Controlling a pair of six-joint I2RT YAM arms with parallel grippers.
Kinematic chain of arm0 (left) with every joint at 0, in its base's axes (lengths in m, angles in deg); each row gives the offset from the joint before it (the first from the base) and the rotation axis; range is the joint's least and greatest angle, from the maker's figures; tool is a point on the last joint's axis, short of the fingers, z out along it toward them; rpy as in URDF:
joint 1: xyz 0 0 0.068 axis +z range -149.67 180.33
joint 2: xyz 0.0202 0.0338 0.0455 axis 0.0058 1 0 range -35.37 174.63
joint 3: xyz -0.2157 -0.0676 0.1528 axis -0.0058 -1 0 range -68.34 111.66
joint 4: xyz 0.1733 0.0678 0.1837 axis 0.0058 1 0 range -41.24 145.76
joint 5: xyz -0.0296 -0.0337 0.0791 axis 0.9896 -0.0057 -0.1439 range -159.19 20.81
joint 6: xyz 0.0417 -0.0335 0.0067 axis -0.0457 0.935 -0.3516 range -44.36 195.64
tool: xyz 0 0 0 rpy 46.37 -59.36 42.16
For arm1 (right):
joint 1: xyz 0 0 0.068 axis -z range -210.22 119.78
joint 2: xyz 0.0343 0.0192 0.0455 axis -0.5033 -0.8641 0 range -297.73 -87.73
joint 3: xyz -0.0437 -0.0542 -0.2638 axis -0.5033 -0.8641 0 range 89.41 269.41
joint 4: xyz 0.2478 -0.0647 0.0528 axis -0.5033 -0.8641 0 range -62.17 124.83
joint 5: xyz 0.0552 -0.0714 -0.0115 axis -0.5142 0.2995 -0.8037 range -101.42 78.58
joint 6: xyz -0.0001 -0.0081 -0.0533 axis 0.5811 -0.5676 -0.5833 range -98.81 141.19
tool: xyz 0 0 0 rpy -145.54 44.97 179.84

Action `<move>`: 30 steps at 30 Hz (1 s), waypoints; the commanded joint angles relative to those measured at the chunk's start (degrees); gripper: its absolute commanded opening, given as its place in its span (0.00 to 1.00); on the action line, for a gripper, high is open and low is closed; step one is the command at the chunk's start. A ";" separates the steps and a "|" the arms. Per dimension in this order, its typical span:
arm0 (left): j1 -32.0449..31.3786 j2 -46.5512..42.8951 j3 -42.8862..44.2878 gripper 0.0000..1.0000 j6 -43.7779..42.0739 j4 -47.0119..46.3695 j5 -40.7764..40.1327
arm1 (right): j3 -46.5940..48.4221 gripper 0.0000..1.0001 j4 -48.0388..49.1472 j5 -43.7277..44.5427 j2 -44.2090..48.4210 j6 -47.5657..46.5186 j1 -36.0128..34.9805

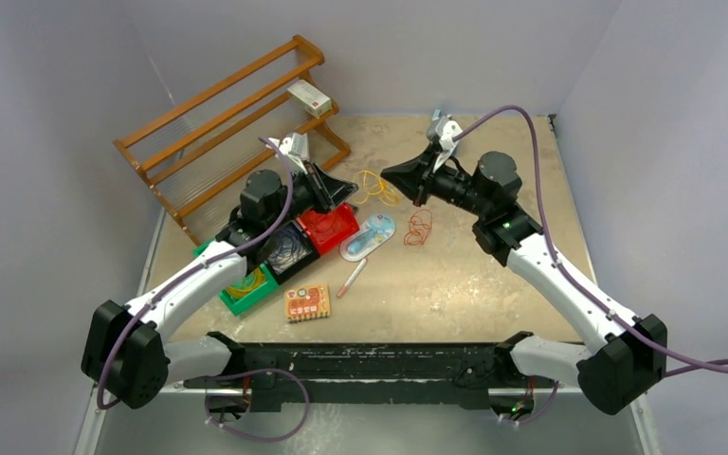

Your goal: Untangle the cables

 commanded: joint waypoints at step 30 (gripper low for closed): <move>6.59 -10.18 13.18 0.00 -21.66 27.03 -15.26 | -2.67 0.42 0.35 8.94 2.95 -3.66 0.02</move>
